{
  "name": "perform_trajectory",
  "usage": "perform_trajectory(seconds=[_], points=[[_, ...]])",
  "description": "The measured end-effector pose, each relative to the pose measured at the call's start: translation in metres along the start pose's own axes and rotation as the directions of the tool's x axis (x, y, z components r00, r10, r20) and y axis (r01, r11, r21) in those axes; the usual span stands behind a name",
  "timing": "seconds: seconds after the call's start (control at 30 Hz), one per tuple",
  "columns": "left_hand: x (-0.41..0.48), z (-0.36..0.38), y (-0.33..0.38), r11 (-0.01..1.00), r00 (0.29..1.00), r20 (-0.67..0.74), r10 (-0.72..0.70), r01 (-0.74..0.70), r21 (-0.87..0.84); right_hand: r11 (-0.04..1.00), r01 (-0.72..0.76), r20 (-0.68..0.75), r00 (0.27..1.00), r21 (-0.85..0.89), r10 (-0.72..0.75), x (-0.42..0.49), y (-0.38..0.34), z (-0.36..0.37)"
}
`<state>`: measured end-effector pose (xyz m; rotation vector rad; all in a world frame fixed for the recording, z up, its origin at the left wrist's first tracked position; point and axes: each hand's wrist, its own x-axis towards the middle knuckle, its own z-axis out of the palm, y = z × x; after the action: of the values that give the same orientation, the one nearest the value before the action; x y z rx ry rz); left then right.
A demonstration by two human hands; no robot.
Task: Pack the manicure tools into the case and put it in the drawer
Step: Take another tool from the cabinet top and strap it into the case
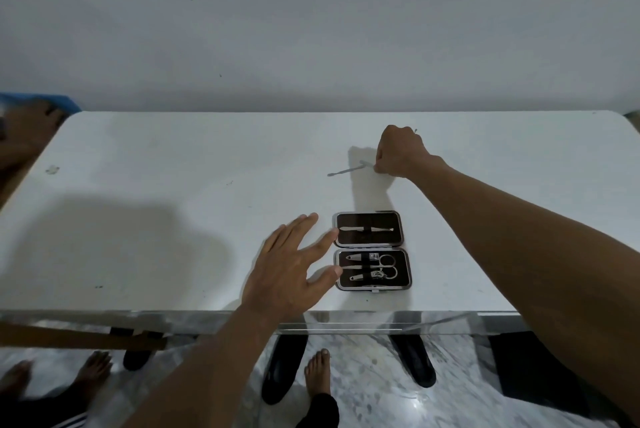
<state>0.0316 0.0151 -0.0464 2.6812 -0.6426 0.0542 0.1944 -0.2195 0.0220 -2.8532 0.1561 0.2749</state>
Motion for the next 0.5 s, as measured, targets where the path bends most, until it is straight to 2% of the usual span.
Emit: perform_trajectory(seconds=[0.2,0.37,0.5], points=[[0.000,0.000,0.001,1.000,1.000,0.004,-0.005,0.005,-0.016,0.999,-0.025,0.082,0.996,-0.043,0.029,0.004,-0.005,-0.008],[0.000,-0.001,0.001,1.000,1.000,0.006,-0.007,0.007,-0.020,0.998,-0.069,0.187,0.980,-0.007,0.069,0.005,-0.003,-0.017],[0.000,0.001,0.000,1.000,1.000,0.000,-0.008,0.008,-0.017,0.996,-0.077,0.214,0.975,0.050,0.065,0.004,-0.003,-0.018]])
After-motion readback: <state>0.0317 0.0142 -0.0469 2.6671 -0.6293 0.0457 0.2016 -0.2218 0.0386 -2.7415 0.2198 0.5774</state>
